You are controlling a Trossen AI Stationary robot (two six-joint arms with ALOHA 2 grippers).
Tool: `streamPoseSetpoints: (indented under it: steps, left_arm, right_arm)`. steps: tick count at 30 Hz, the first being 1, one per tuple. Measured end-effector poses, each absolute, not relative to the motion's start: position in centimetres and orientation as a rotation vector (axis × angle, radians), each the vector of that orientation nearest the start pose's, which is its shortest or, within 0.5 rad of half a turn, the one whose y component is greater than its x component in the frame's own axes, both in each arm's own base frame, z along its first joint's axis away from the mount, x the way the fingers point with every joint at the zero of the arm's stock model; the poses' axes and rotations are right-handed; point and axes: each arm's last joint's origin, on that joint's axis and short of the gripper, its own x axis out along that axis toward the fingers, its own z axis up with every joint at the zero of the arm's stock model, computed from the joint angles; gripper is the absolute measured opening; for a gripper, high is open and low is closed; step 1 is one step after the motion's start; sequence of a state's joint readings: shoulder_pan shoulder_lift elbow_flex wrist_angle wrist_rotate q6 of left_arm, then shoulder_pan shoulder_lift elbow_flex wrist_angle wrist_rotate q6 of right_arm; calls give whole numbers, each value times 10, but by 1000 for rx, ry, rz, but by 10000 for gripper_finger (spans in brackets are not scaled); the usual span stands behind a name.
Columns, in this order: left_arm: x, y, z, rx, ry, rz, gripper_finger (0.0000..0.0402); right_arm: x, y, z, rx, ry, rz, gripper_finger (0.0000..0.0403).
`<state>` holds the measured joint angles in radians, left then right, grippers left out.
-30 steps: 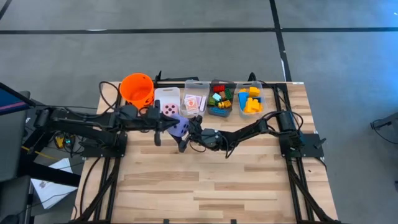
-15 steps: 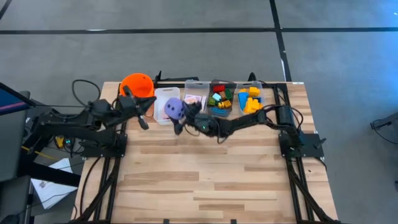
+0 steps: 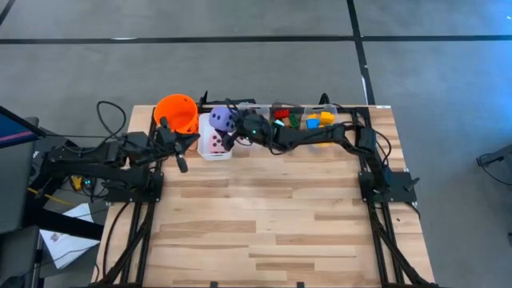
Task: Pick & Place Toys
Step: Put the violet die into the white bin
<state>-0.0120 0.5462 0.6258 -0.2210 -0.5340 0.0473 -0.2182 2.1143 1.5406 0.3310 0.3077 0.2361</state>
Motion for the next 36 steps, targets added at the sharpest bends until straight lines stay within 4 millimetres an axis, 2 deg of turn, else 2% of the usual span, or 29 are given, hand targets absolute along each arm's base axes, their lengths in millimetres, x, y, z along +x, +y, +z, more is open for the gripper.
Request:
streamPoseSetpoints:
  steps: [7, 18, 23, 36]
  left_arm:
    - [127, 13, 305, 86, 164, 518, 0]
    - [129, 13, 305, 86, 164, 518, 0]
    - [129, 13, 305, 85, 162, 518, 0]
    - [129, 13, 305, 62, 156, 520, 0]
  right_arm:
    - [473, -123, 226, 203, 289, -524, 400]
    - [474, -135, 249, 197, 404, -446, 400]
    - [471, -140, 247, 207, 468, -439, 400]
    - [466, -153, 248, 237, 482, -395, 400]
